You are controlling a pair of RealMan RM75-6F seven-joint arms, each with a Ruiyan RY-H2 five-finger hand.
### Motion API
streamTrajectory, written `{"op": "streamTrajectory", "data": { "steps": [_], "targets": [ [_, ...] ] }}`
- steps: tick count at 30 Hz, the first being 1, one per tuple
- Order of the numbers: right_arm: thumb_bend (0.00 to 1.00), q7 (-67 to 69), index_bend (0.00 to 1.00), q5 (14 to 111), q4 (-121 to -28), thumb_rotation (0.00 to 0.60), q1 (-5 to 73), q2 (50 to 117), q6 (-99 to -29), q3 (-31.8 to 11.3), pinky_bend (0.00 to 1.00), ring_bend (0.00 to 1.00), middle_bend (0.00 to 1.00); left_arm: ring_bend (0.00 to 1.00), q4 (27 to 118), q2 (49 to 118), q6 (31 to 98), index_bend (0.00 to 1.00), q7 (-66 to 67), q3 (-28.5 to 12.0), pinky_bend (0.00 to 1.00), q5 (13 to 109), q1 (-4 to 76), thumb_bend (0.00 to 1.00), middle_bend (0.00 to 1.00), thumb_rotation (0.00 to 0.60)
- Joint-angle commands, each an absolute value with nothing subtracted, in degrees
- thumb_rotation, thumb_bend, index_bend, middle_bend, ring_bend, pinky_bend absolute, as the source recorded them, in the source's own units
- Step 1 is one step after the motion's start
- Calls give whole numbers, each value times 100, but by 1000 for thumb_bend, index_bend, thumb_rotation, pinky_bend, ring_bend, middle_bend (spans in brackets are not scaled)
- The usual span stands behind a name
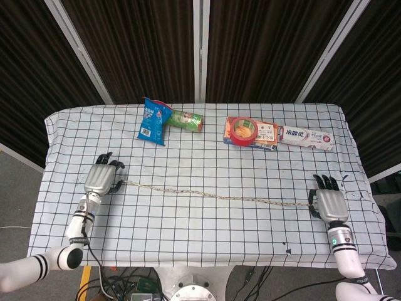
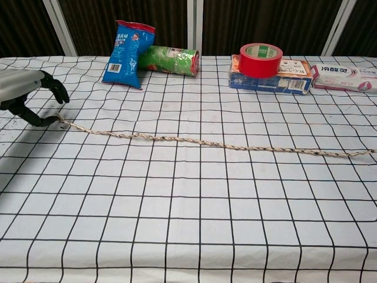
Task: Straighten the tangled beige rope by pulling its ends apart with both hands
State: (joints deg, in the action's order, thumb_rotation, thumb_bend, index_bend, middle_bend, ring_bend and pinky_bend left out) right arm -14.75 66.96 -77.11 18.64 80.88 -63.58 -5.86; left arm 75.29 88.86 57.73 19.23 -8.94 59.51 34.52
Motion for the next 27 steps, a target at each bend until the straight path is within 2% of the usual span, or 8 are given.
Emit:
{"op": "streamTrajectory", "data": {
  "steps": [1,6,8,13,15,27],
  "targets": [
    [394,-1472,631,6684,-7696,600,1866,8093,-6346,-592,0,0,77,38,7613,8783,6002,267,1709,-1005,77,6152,3407,288,233,600],
    [394,-1481,586,6682,-7681,600,1873,8100,-6339,-601,0,0,73,27,7640,8667,6324,221,1452,-1133,76,6411,3349,193,202,600],
    [380,-1539,511,6628,-7697,600,1880,8089,-6299,-602,0,0,60,24,7670,8623,6376,212,1435,-1140,72,6474,3338,171,198,600],
    [266,-1673,234,6489,-7764,600,1892,8051,-6228,-614,0,0,11,15,7757,8573,6456,196,1365,-1128,66,6572,3290,139,193,600],
    [240,-1720,158,6440,-7804,600,1890,8027,-6224,-622,0,0,2,15,7776,8562,6490,190,1340,-1130,66,6605,3275,132,192,600],
    [223,-1526,77,6522,-8327,600,1621,7453,-6743,-712,0,0,0,15,8352,8086,6865,185,1193,-1168,63,6706,2980,103,191,600]
  ]
}}
